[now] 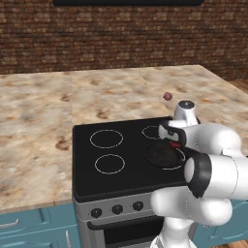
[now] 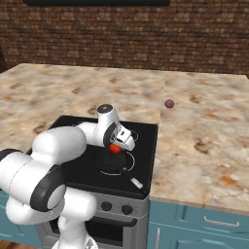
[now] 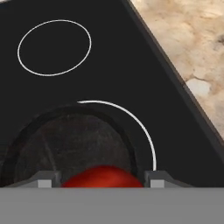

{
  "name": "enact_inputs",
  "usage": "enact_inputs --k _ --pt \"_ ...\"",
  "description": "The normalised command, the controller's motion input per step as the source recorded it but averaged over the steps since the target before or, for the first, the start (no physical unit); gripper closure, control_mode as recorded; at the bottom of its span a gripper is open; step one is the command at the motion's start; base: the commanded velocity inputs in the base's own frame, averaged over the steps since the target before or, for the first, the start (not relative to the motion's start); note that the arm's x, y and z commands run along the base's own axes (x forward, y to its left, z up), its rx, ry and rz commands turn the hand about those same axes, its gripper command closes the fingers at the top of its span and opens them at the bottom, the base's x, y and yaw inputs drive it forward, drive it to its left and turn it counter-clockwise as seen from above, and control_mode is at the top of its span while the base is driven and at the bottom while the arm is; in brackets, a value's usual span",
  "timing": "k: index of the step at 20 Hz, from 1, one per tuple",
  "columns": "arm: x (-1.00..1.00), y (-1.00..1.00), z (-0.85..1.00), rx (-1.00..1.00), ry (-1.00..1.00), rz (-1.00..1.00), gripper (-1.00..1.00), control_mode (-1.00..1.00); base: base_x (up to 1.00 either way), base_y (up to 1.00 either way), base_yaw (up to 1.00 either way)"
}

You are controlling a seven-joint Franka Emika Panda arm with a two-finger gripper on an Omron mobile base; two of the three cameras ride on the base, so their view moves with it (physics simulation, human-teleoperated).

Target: Place the pan on the front right burner on the stove. Then place the tomato and the onion in the pan and turn on the front right burner.

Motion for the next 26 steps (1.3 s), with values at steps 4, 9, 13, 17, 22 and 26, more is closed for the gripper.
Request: enact_inputs --k 4,9,13,17,22,26 --pt "0.25 0.01 -0.19 0.00 0.00 -0.01 1.00 -1.00 0.00 0.00 0.00" --pt "0.18 0.00 -0.28 0.00 0.00 -0.01 1.00 -1.00 0.00 0.00 0.00" --pt "0.09 0.04 -0.28 0.00 0.00 -0.01 1.00 -1.00 0.00 0.00 0.00" --pt "0.01 0.16 -0.22 0.00 0.00 -0.01 1.00 -1.00 0.00 0.00 0.00" --pt "0.00 0.23 -0.11 0.00 0.00 -0.02 1.00 -1.00 0.00 0.00 0.00" --pt "0.04 0.05 -0.09 0.00 0.00 -0.03 1.00 -1.00 0.00 0.00 0.00"
